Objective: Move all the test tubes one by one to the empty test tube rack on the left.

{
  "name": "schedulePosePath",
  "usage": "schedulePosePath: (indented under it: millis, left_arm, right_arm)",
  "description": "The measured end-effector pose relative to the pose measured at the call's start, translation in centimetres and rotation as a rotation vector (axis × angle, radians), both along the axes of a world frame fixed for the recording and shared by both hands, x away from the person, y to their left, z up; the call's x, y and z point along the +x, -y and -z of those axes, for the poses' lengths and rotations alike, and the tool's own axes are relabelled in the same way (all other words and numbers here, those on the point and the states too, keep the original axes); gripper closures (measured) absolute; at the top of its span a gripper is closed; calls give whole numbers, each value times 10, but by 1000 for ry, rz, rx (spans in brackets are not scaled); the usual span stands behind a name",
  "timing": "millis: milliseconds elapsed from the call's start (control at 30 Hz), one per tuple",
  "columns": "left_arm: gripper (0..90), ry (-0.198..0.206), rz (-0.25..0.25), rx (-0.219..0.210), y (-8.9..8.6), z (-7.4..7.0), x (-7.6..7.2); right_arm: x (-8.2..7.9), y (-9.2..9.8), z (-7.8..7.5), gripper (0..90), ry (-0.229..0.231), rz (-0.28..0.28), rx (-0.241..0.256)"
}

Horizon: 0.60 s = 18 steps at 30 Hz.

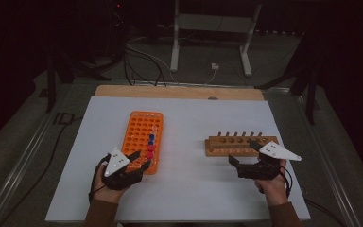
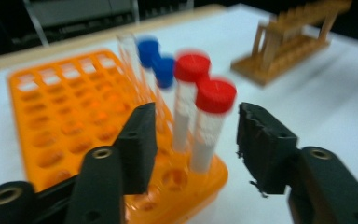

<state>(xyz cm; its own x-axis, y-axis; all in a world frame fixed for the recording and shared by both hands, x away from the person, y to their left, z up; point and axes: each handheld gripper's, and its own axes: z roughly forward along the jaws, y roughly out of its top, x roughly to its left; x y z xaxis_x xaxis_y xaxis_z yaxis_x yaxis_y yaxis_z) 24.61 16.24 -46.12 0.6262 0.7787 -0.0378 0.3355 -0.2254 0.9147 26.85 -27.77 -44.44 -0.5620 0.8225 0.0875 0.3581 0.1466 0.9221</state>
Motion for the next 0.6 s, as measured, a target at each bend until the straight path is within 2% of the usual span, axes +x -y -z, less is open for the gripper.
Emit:
schedulePosePath:
  millis: [133,300,467,600]
  left_arm:
    - [387,51,-50,-58,-12,-10,-2]
    - [284,81,-132,-109,-27,-14,-2]
    - [226,103,-190,-121,-36,-15,-2]
    - [164,95,-230,-128,-41,-13,0]
  right_arm:
    - [0,4,4,0,-3,7,0]
    - [-1,7,7,0,7,10,4]
    - [-3,12,10,0,6,23,2]
    - [-5,15,13,0,4,33,5]
